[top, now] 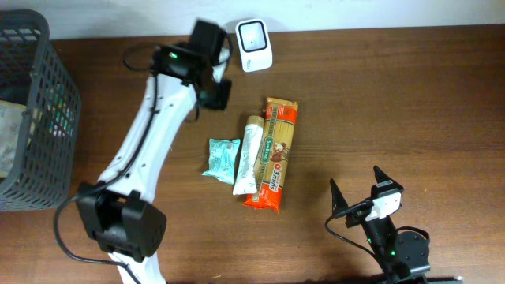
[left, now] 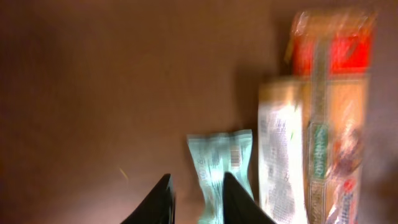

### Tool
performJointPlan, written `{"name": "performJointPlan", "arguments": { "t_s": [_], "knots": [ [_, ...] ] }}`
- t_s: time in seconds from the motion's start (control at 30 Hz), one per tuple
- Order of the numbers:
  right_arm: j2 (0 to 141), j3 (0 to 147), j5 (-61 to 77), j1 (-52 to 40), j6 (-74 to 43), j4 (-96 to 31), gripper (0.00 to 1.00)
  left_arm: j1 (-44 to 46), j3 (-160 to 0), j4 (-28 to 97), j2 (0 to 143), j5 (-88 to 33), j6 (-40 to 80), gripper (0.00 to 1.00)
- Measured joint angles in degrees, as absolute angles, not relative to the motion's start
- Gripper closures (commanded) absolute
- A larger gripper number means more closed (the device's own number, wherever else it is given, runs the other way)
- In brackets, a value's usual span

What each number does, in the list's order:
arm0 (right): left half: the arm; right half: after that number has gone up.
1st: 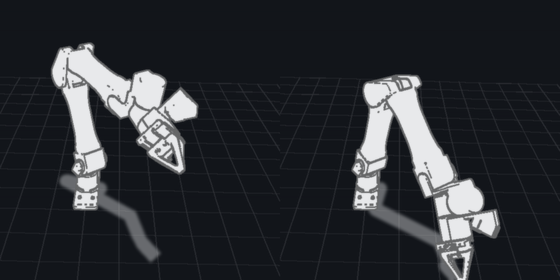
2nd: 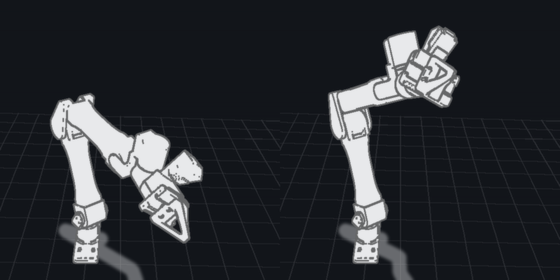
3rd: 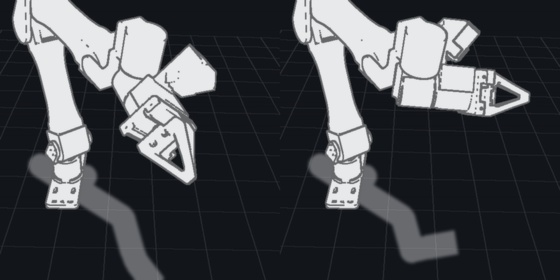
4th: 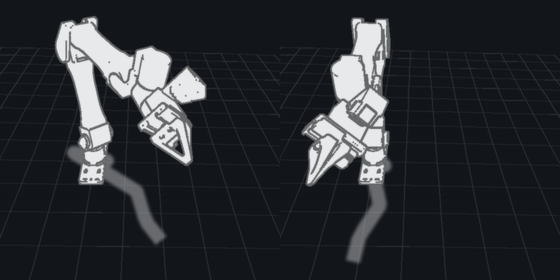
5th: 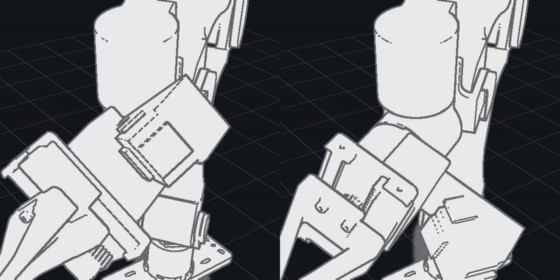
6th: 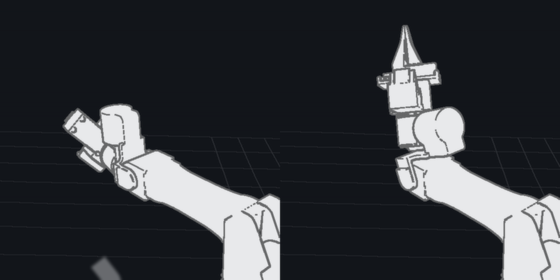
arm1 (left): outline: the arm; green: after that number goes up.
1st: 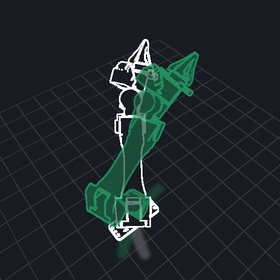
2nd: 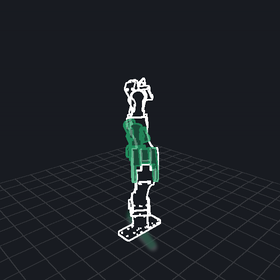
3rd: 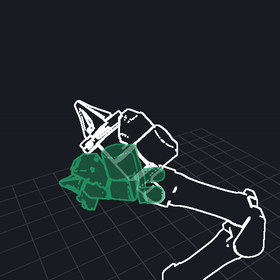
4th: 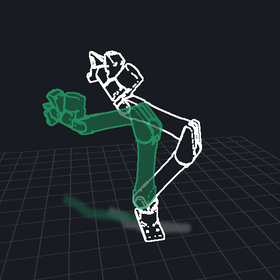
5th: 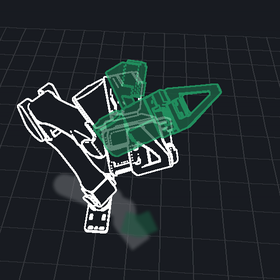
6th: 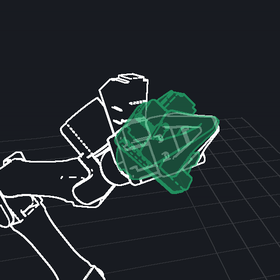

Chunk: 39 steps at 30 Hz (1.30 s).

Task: Scan the item barcode
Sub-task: 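Lay the mint-green packet left of the white tube and release, then reach the left gripper into the basket and grasp a tissue pack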

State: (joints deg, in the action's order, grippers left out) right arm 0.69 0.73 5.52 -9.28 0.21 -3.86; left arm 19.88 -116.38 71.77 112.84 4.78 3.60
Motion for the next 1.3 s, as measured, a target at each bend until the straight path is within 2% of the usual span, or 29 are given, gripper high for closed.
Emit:
{"name": "performJointPlan", "arguments": {
  "t_s": [0.13,0.17,0.23,0.33,0.47,0.57,0.7,0.8,0.97,1.2,1.3],
  "knots": [
    [0.7,0.7,5.5,-9.3,0.2,-3.9,0.01,19.1,-136.0,79.8,112.3,11.6,3.0,0.38],
    [0.7,0.7,5.5,-9.3,0.2,-3.9,0.01,17.6,-141.0,80.4,112.3,13.3,2.9,0.31],
    [0.7,0.7,5.5,-9.3,0.2,-3.9,0.01,13.8,-147.4,81.1,112.1,14.5,3.2,0.26],
    [0.7,0.7,5.5,-9.3,0.2,-3.9,0.01,2.8,-155.3,79.4,111.9,15.9,4.2,0.25],
    [0.7,0.7,5.5,-9.3,0.2,-3.9,0.01,-13.3,-156.3,79.2,111.7,20.5,11.0,0.21],
    [0.7,0.7,5.5,-9.3,0.2,-3.9,0.01,-22.9,-156.3,79.8,112.1,20.5,13.0,0.21],
    [0.7,0.7,5.5,-9.3,0.2,-3.9,0.01,-30.3,-154.8,79.5,116.0,14.4,12.1,0.21],
    [0.7,0.7,5.5,-9.3,0.2,-3.9,0.01,-36.0,-152.4,79.6,124.0,4.8,5.1,0.21],
    [0.7,0.7,5.5,-9.3,0.2,-3.9,0.01,-36.7,-152.0,78.5,133.9,-5.7,-4.8,0.22],
    [0.7,0.7,5.5,-9.3,0.3,-3.9,0.01,-36.7,-152.0,77.5,145.1,-13.4,-12.8,0.30],
    [0.7,0.7,5.5,-9.3,0.2,-3.9,0.01,-36.7,-151.9,77.6,149.3,-16.1,-15.6,0.37]
  ]
}}
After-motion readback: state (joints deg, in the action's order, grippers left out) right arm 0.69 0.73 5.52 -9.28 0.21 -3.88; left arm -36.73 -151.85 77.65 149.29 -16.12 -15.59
